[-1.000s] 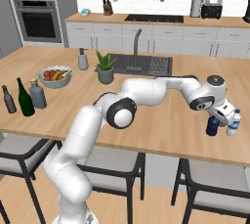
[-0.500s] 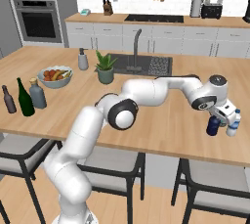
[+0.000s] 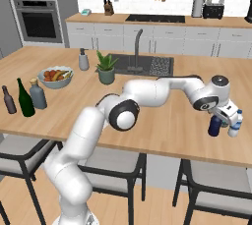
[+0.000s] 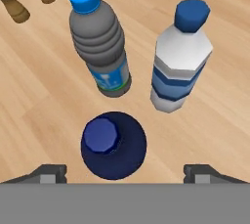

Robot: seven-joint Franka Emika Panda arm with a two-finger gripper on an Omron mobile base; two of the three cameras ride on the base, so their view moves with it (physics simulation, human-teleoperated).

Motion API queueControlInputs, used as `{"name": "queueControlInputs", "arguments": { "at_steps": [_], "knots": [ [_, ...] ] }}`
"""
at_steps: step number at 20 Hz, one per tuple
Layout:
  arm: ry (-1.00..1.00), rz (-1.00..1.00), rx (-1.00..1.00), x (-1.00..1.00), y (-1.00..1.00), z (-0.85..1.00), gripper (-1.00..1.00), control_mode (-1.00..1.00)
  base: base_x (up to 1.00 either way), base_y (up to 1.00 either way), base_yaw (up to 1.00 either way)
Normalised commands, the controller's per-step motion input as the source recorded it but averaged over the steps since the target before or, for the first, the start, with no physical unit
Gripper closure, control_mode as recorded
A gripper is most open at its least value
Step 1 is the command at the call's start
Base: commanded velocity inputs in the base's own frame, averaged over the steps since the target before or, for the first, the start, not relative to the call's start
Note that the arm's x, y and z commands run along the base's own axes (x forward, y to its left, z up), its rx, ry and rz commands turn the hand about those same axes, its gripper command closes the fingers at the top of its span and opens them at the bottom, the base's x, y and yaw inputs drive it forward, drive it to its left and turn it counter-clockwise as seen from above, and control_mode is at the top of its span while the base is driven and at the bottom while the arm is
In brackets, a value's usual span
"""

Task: Move the plastic bottles in the middle to the plastics group, and the glass bottles in the middle to the glass group.

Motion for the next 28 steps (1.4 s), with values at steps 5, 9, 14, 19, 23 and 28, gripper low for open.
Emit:
{"name": "queueControlInputs", "arguments": {
  "at_steps": [5,9,14,19,23,28],
  "knots": [
    [0.01,0.0,0.0,-0.1,0.09,0.0,-1.0,-1.0,0.0,0.0,0.0],
    [0.01,0.0,-0.01,-0.46,0.44,0.01,-1.0,-1.0,0.0,0.0,0.0],
    [0.0,0.0,-0.05,-0.63,0.74,0.1,-1.0,-1.0,0.0,0.0,0.0],
    [0.0,0.0,-0.03,-0.75,0.76,0.17,-1.0,-1.0,0.0,0.0,0.0],
    [0.0,0.0,-0.01,-0.53,0.75,0.24,-1.0,-1.0,0.0,0.0,0.0],
    [0.0,0.06,0.0,-0.07,0.58,0.11,-1.0,-1.0,0.0,0.0,0.0]
  ]
}}
